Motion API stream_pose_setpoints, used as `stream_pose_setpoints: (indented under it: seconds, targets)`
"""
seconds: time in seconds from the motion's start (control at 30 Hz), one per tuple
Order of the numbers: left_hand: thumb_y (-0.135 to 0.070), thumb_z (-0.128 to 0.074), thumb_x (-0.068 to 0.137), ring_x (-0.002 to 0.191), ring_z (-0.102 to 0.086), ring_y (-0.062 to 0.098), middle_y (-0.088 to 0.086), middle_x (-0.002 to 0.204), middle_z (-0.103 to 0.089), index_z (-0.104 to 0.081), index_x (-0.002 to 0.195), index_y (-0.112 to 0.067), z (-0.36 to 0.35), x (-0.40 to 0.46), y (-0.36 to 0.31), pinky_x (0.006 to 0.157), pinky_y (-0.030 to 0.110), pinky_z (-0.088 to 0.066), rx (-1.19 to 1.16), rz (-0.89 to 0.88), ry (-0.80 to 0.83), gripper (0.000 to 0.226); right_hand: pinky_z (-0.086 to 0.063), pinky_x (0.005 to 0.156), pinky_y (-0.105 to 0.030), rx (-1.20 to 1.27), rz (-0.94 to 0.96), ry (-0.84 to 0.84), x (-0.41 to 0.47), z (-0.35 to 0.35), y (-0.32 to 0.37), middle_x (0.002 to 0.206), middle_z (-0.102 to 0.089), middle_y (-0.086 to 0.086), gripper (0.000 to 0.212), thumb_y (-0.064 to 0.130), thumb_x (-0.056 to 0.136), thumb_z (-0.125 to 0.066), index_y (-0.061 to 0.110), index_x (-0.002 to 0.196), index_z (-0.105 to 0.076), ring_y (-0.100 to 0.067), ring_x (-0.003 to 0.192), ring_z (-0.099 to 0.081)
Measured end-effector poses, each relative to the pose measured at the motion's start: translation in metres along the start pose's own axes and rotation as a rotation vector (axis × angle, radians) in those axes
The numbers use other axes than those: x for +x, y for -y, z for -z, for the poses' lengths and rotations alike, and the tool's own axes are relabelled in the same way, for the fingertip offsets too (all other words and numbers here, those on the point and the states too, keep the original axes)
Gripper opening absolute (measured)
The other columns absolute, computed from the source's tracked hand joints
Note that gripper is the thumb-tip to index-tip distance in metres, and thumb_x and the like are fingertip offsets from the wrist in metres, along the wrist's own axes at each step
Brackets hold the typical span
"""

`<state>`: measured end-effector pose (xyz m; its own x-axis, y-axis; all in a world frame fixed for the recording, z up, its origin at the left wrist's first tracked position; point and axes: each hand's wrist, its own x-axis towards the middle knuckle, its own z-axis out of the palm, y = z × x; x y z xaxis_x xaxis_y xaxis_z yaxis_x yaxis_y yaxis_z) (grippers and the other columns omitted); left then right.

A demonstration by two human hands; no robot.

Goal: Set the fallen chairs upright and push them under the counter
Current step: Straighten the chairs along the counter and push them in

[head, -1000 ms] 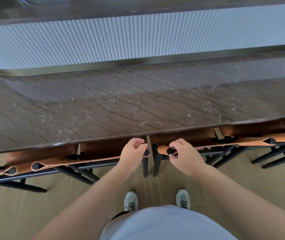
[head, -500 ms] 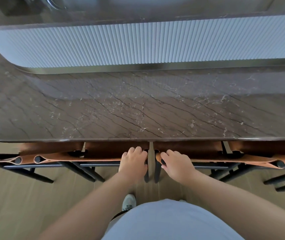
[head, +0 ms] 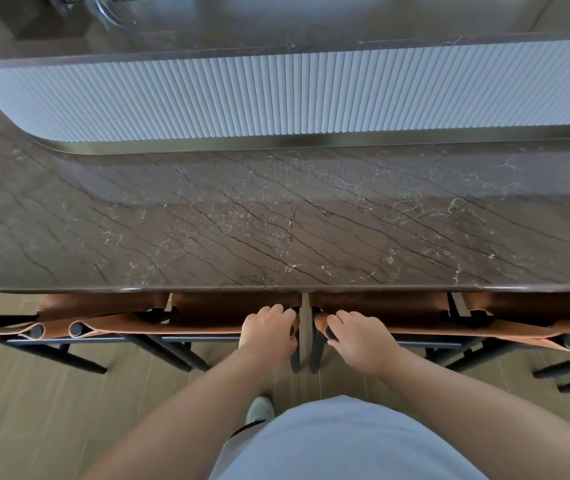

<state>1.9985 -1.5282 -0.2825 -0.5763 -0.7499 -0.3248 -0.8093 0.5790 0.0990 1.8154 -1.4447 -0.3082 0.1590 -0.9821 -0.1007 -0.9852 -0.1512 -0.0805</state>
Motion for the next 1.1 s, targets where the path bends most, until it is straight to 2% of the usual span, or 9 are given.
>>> stream_pose_setpoints:
  seconds: [0.27,0.37,0.43,0.53,0.7,0.8,0.9,1.0,1.1]
  targets:
    - [-0.038,-0.053,0.097,0.106,-0.054,0.020,0.000,0.115,-0.056,-0.052,0.126,-0.023,0.001,-0.004,-0.002,0.081,0.033,-0.046,-0.023,0.021,-0.001,0.033,-0.029,0.044,-0.026,0.012,-0.056,0.013,-0.004,0.008,0.006,0.082,-0.063,0.003,0.033,0.035,0.076,-0.082,0.017,0.098,-0.065,-0.017,0.065,-0.061]
    - [-0.039,-0.052,0.096,0.106,-0.053,0.020,-0.001,0.116,-0.056,-0.052,0.127,-0.024,0.000,-0.006,-0.001,0.085,0.034,-0.046,-0.068,0.042,0.003,0.034,-0.037,0.054,-0.029,0.033,-0.106,0.022,-0.003,0.012,0.012,0.100,-0.062,0.000,0.031,0.036,0.091,-0.068,0.017,0.114,-0.058,-0.021,0.086,-0.063]
    - [-0.039,-0.052,0.096,0.105,-0.052,0.017,-0.003,0.116,-0.056,-0.054,0.127,-0.026,-0.002,-0.008,0.001,0.087,0.033,-0.046,-0.174,0.050,-0.022,0.033,-0.046,0.065,-0.031,0.095,-0.149,0.059,0.000,0.015,0.014,0.111,-0.059,0.000,0.034,0.035,0.096,-0.059,0.018,0.124,-0.053,-0.023,0.100,-0.061]
    - [-0.035,-0.056,0.095,0.107,-0.051,0.012,-0.009,0.118,-0.055,-0.058,0.127,-0.028,-0.006,-0.013,0.004,0.092,0.032,-0.047,-0.501,0.103,-0.079,0.033,-0.053,0.081,-0.034,0.224,-0.240,0.138,-0.001,0.019,0.014,0.118,-0.057,0.000,0.040,0.037,0.096,-0.056,0.020,0.132,-0.050,-0.022,0.108,-0.057]
    - [-0.026,-0.061,0.095,0.099,-0.052,-0.002,-0.014,0.116,-0.052,-0.061,0.121,-0.027,0.001,-0.022,0.007,0.078,0.009,-0.039,-0.928,0.223,-0.144,0.025,-0.049,0.096,-0.031,0.709,-0.486,0.093,-0.007,0.032,0.024,0.123,-0.055,0.007,0.040,0.033,0.095,-0.061,0.022,0.133,-0.054,-0.013,0.110,-0.055]
    - [-0.026,-0.063,0.095,0.098,-0.058,0.003,-0.010,0.110,-0.061,-0.063,0.118,-0.025,0.012,-0.023,0.007,0.075,0.013,-0.042,-1.145,0.253,-0.091,0.024,-0.050,0.090,-0.029,1.056,-0.773,-0.068,-0.005,0.043,0.031,0.114,-0.063,0.008,0.022,0.028,0.094,-0.064,0.025,0.116,-0.061,-0.010,0.105,-0.059]
    - [-0.028,-0.062,0.095,0.098,-0.062,0.005,-0.010,0.104,-0.067,-0.064,0.115,-0.029,0.021,-0.025,0.008,0.082,0.020,-0.047,-1.272,0.181,0.051,0.020,-0.052,0.081,-0.029,1.514,-1.019,-0.273,0.001,0.055,0.033,0.106,-0.071,-0.005,0.008,0.020,0.096,-0.060,0.019,0.103,-0.065,-0.019,0.099,-0.067]
    - [-0.024,-0.060,0.096,0.094,-0.067,0.015,-0.001,0.099,-0.072,-0.069,0.108,-0.023,0.031,-0.021,0.007,0.086,0.032,-0.051,-1.521,0.218,0.132,0.015,-0.056,0.079,-0.036,1.819,-1.162,-0.422,0.006,0.072,0.033,0.102,-0.074,-0.011,0.014,0.019,0.099,-0.055,0.013,0.105,-0.065,-0.024,0.094,-0.071]
    - [-0.021,-0.056,0.097,0.085,-0.068,0.019,0.005,0.094,-0.073,-0.069,0.108,-0.014,0.049,-0.012,0.004,0.081,0.034,-0.052,-1.777,0.321,0.208,0.018,-0.055,0.082,-0.038,1.957,-1.148,-0.563,-0.002,0.089,0.033,0.099,-0.074,-0.009,0.021,0.022,0.099,-0.050,0.011,0.109,-0.065,-0.026,0.096,-0.069]
